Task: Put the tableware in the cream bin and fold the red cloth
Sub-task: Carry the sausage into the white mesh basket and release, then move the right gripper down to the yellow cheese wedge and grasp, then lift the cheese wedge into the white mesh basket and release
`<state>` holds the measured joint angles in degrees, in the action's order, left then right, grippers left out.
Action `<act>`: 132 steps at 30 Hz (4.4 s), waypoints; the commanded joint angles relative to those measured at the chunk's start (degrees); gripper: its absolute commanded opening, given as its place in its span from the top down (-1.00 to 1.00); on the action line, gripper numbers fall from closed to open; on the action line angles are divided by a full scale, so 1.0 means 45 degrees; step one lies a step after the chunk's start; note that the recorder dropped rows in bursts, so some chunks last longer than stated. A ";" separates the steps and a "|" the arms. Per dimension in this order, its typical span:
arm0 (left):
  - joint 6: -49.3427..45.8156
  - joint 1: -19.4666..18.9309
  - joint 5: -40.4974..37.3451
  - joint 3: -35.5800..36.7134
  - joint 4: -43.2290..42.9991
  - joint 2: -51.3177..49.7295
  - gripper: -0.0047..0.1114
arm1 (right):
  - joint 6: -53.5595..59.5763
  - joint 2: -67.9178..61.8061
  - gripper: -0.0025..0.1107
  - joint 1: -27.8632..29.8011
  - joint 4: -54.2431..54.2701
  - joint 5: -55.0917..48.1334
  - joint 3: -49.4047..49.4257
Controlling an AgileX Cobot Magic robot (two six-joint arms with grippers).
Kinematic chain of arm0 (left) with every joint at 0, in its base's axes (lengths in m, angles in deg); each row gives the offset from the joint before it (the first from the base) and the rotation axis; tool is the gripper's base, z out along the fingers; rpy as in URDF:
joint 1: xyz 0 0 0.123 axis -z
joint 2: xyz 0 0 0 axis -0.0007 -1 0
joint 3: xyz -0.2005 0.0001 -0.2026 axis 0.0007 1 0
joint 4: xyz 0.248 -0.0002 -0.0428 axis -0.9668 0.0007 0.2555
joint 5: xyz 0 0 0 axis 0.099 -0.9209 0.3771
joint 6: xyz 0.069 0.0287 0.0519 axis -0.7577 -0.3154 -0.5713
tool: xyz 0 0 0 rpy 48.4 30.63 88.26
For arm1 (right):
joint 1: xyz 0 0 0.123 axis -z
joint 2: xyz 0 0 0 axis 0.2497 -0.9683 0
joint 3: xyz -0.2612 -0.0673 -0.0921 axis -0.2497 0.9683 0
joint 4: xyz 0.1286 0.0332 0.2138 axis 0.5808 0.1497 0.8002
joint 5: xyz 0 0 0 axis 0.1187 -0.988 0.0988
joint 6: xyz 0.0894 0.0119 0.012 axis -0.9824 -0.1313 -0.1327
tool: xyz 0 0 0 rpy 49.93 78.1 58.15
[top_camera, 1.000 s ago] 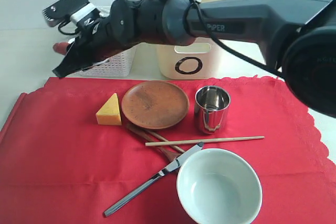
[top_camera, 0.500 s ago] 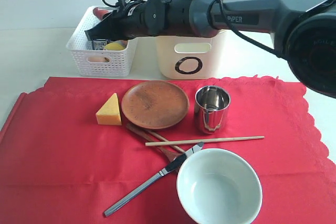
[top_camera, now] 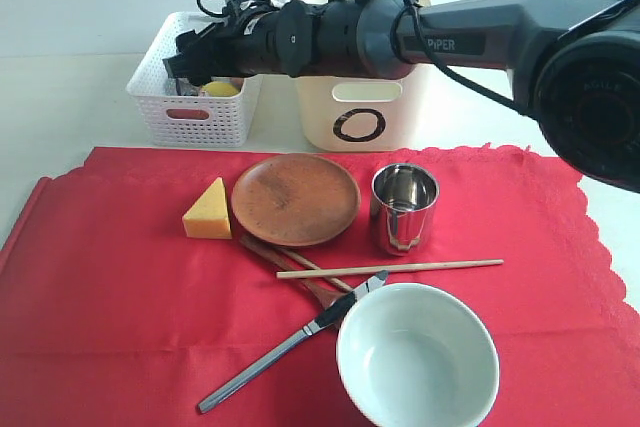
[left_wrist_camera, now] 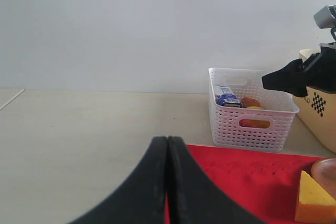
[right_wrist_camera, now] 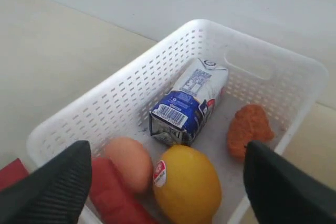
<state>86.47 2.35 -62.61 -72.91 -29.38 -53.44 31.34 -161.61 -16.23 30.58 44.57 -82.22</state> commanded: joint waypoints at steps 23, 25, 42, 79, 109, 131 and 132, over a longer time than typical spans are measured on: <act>0.0006 -0.0026 0.0058 0.0008 0.0014 0.0081 0.90 | 0.1130 0.1653 -0.38 0.0010 -0.0145 -0.4524 -0.0051; 0.0006 -0.0026 0.0058 0.0008 0.0014 0.0081 0.90 | 0.1131 0.1869 -0.38 0.0010 -0.0145 -0.4969 -0.0051; 0.0006 -0.0026 0.0058 0.0008 0.0014 0.0081 0.90 | 0.4057 0.2237 -0.38 -0.0496 0.0334 -0.8760 0.0543; 0.0008 -0.0026 0.0058 0.0008 0.0014 0.0081 0.90 | 0.4866 -0.0244 0.49 -0.1173 -0.0711 -0.7454 0.0784; 0.0010 -0.0026 0.0058 0.0008 0.0014 0.0081 0.90 | 0.4432 0.0355 0.96 -0.1173 -0.0301 -0.7478 0.0752; 0.0008 -0.0026 0.0058 0.0008 0.0014 0.0081 0.90 | 0.3943 0.0983 0.96 -0.1173 -0.0240 0.0204 0.0752; 0.0008 -0.0026 0.0058 0.0008 0.0014 0.0081 0.90 | 0.3943 0.0920 0.96 -0.1173 -0.0240 0.0491 0.0752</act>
<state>86.47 2.35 -62.61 -72.91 -29.38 -53.44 49.56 -156.83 -21.69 29.14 40.96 -78.92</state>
